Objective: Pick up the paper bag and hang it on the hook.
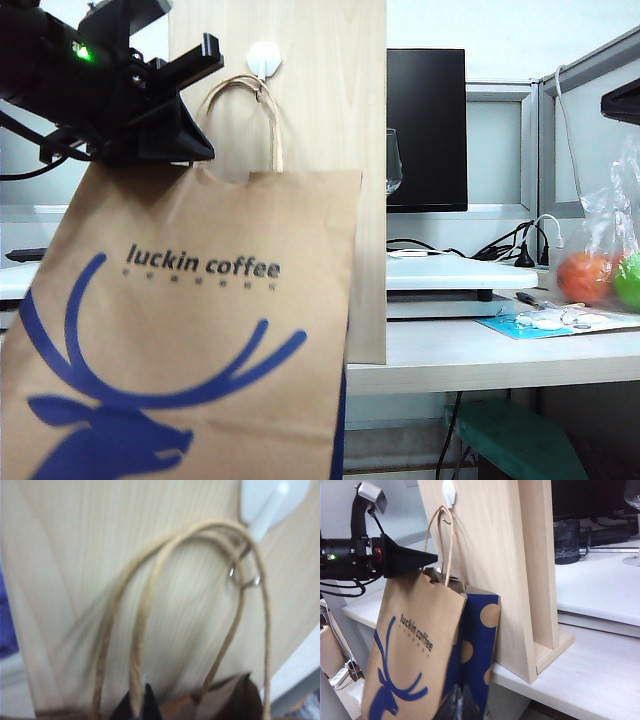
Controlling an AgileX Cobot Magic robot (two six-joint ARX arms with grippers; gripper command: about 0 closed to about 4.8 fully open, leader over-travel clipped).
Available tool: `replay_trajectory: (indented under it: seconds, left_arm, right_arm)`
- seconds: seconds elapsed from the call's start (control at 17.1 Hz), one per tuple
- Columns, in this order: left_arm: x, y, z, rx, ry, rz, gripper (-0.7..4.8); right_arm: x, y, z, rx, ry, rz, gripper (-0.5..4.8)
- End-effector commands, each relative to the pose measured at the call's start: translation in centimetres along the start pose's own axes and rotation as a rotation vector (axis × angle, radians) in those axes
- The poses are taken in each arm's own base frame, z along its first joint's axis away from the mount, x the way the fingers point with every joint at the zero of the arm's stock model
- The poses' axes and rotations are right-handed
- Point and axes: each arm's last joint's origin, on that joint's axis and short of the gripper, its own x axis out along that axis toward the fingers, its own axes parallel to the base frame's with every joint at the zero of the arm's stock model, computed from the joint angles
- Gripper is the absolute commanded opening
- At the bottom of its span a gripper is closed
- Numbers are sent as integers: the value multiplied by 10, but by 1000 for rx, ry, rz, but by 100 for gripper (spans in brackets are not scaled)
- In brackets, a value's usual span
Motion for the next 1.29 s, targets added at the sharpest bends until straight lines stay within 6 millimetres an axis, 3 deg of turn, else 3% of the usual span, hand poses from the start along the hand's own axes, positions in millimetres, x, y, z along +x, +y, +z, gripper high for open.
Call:
replay_trajectory:
  seconds: [0.06, 0.41, 0.53, 0.7, 0.82, 1.11, 1.29]
  left_arm:
    - [0, 1, -4, 0, 57, 17, -6]
    - [0, 2, -6, 1, 75, 36, 8]
    - [-1, 1, -9, -1, 116, -11, 145]
    - [-2, 2, -15, -11, 183, -27, 165]
    - [-2, 2, -15, -33, 189, -28, 236]
    - [-7, 0, -8, -47, 154, -36, 247]
    - [-21, -3, 7, -46, 97, -52, 247]
  right_arm:
    - [0, 0, -1, -2, -3, 0, -1]
    - [0, 0, -1, -3, -3, 0, -1]
    - [0, 0, -1, -2, -3, 0, -1]
    - [0, 0, -1, -2, -3, 0, -1]
    - [0, 0, -1, -2, -3, 0, -1]
    - [0, 0, -1, -2, -3, 0, -1]
    - [0, 0, -1, -2, -3, 0, -1]
